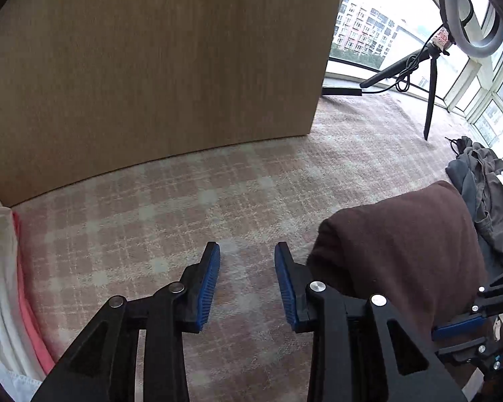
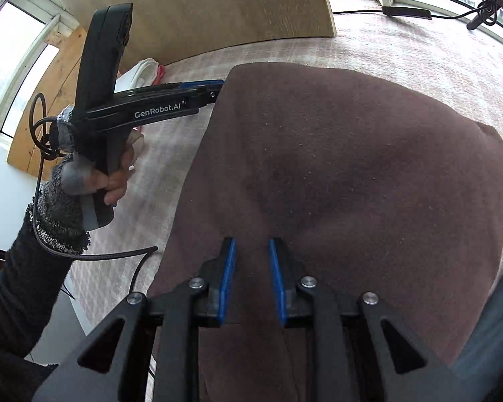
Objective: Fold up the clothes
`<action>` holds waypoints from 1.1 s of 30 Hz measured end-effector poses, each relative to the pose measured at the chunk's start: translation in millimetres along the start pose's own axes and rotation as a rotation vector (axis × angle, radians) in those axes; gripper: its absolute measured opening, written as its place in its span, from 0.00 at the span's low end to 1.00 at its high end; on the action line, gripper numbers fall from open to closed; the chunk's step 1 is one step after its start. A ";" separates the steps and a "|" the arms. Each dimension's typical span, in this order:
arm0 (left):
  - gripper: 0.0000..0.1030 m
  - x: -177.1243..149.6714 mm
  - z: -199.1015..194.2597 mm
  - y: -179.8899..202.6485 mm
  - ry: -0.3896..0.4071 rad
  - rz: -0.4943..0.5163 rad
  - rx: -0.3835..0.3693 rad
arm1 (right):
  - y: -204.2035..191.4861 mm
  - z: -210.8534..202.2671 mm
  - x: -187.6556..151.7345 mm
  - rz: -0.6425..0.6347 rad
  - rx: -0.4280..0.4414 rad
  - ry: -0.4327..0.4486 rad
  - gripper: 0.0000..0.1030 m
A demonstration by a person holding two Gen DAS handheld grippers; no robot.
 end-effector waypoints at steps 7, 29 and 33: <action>0.28 -16.3 -73.3 15.6 0.067 -0.042 -0.165 | -9.7 -12.0 -27.5 -0.035 0.001 0.040 0.21; 0.39 -168.9 -105.8 114.1 -0.149 -0.095 -0.245 | 103.8 -80.1 -145.4 0.249 -0.066 0.046 0.25; 0.66 -134.6 -109.5 100.1 -0.063 -0.121 -0.203 | 107.3 -116.6 -110.1 0.182 -0.112 0.184 0.41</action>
Point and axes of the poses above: each gripper's, at about its wrist camera, not at the fingertips, and z roughly the way its jaws point, y to its right, x to its top, the point moved 8 cm from there along z, roughly the way its jaws point, and after that the axes turned 5 degrees about z, right-handed, at the moved point
